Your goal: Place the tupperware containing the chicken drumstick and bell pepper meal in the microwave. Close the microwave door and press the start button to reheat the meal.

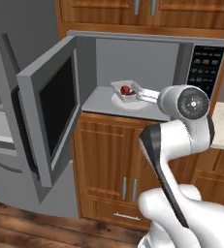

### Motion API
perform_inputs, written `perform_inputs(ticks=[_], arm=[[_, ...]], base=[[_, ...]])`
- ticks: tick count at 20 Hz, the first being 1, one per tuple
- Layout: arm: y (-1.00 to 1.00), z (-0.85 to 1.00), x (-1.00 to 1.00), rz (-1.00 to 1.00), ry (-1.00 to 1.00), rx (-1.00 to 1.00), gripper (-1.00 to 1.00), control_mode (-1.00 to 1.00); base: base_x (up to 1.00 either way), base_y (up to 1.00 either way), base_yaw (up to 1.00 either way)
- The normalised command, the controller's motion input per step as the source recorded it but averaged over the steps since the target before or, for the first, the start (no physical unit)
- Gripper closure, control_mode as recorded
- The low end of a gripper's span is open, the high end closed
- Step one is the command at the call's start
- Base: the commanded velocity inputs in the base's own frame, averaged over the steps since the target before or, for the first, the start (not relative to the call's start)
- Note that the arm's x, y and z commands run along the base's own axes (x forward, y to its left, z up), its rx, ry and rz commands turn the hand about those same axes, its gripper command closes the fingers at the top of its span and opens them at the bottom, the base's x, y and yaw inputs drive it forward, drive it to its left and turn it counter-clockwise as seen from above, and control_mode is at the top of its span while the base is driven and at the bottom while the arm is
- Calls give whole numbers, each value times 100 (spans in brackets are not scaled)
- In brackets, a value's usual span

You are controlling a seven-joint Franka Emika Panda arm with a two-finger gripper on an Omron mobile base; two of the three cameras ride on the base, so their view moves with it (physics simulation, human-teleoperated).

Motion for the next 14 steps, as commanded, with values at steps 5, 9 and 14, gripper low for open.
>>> perform_inputs(ticks=[5,9,14], arm=[[15,13,-90,34,19,-55,-100,-100],[33,11,-80,28,23,-60,-100,-100],[36,11,-36,17,27,-52,-100,-100]], base=[[0,0,0],[0,0,0],[0,0,0]])
